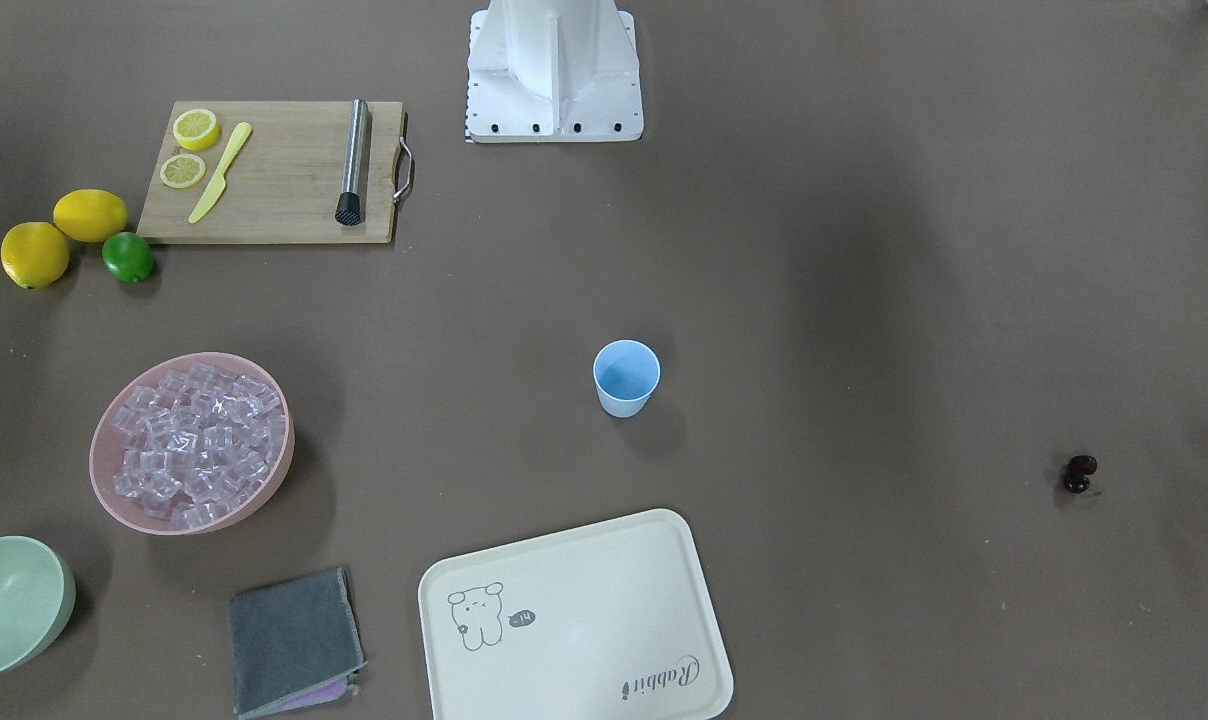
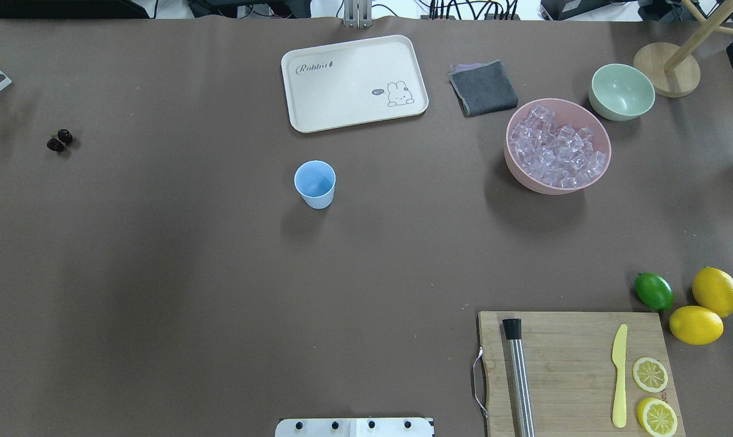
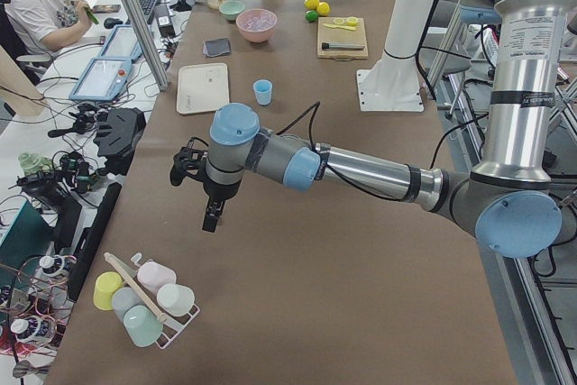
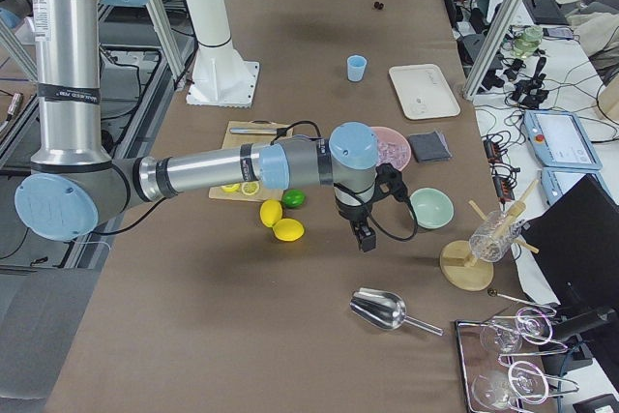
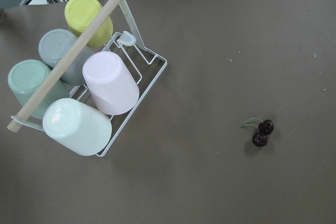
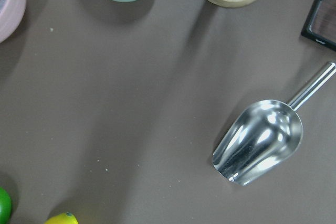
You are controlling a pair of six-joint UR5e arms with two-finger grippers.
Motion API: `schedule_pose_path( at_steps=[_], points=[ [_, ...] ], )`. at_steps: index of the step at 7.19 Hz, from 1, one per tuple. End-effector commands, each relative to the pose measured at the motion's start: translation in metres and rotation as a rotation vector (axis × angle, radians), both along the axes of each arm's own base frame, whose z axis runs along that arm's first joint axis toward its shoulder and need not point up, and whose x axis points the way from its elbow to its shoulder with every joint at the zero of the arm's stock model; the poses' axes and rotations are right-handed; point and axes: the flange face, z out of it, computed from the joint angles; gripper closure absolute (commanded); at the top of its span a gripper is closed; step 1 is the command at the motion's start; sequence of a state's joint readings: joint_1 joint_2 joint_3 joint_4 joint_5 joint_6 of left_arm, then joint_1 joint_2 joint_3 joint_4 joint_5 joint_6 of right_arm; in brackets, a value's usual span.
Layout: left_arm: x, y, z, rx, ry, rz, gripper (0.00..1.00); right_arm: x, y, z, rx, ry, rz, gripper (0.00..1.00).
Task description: Put ice and cherries in cup
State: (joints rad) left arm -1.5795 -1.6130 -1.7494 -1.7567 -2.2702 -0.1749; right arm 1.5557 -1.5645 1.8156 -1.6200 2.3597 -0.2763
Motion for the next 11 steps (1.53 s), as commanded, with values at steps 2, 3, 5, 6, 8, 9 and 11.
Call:
schedule_pose_path(
  at_steps=[2,3,5,6,8,9,11],
  points=[
    [0.005,-0.009,0.008,0.050,0.001,0.007,0.03,-0.157,-0.071,-0.112,-0.083,-0.041,0.017,0.01],
    [0.005,-0.009,0.007,0.069,0.003,0.010,0.03,-0.213,-0.079,-0.123,-0.100,-0.004,-0.004,0.01],
    [0.005,-0.009,-0.003,0.091,0.004,0.010,0.03,-0.274,-0.088,-0.112,-0.088,-0.020,-0.009,0.01],
    [0.005,-0.010,-0.002,0.093,0.000,0.009,0.03,-0.305,-0.088,-0.095,-0.063,-0.025,0.007,0.01],
    [0.004,-0.015,-0.008,0.103,-0.002,0.008,0.03,-0.339,-0.088,-0.086,-0.064,-0.036,0.017,0.01],
    [0.004,-0.016,-0.007,0.101,-0.002,0.008,0.03,-0.345,-0.088,-0.090,-0.057,-0.031,0.016,0.01],
    [0.004,-0.020,-0.004,0.095,-0.002,0.008,0.03,-0.353,-0.089,-0.077,-0.054,0.003,0.015,0.02]
  ],
)
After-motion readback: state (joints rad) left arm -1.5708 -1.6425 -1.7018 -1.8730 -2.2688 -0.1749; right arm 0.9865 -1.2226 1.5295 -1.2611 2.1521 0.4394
